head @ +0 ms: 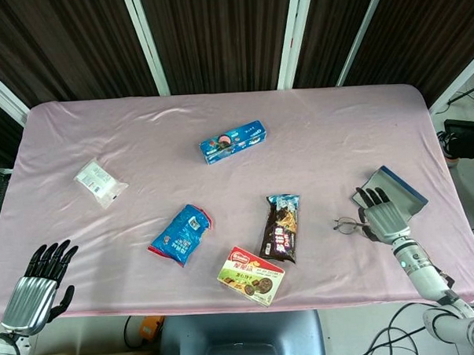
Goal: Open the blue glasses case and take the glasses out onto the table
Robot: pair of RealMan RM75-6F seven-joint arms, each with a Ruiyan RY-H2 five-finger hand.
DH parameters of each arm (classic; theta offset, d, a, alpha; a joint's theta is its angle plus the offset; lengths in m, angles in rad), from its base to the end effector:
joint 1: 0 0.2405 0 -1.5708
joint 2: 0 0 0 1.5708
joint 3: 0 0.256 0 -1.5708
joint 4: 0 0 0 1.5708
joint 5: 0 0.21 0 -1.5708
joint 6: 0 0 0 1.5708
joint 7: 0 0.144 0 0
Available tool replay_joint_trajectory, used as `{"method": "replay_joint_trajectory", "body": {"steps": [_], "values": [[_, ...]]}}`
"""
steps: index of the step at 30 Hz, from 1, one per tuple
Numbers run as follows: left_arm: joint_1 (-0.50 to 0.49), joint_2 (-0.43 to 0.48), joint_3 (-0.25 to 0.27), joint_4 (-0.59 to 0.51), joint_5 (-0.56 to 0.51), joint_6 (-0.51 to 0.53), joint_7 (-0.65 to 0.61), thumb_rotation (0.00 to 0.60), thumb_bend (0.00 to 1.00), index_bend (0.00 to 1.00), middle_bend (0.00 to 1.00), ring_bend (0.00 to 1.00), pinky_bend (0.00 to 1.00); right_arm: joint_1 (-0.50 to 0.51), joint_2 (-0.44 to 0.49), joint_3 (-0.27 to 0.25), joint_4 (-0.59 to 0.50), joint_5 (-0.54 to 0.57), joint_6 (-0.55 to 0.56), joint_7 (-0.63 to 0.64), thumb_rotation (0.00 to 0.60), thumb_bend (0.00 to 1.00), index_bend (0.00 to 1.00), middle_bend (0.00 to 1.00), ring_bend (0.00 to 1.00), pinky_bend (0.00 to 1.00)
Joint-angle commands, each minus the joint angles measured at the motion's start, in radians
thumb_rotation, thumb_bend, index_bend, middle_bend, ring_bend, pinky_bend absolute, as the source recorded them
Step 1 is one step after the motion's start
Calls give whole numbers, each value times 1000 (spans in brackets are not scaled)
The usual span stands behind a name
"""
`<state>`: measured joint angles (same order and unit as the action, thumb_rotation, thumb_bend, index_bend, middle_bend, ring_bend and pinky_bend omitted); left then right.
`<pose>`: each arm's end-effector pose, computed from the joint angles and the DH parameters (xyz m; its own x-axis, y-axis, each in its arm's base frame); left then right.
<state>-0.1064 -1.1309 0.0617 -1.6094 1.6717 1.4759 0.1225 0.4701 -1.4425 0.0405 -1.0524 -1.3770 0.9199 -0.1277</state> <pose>-0.2939 0.1607 0.1304 0.5159 0.0880 0.8521 0.8462 -0.2075 -0.4909 -0.3458 -0.3129 0.0540 0.6987 -0.3025 0.6483 -0.7120 -0.2063 0.6712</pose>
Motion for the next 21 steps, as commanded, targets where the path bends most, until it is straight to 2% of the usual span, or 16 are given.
{"method": "replay_joint_trajectory", "body": {"steps": [1,21], "values": [[0,1,0,0,0,1,-1,600,441,0,0,0,0,1,-4,0,0,2,-2,1,600,553,637,0,0,0],[4,8,2,5,9,14,-24,600,442,0,0,0,0,-3,-34,-1,20,10,9,-6,600,553,691,15,0,0]]}}
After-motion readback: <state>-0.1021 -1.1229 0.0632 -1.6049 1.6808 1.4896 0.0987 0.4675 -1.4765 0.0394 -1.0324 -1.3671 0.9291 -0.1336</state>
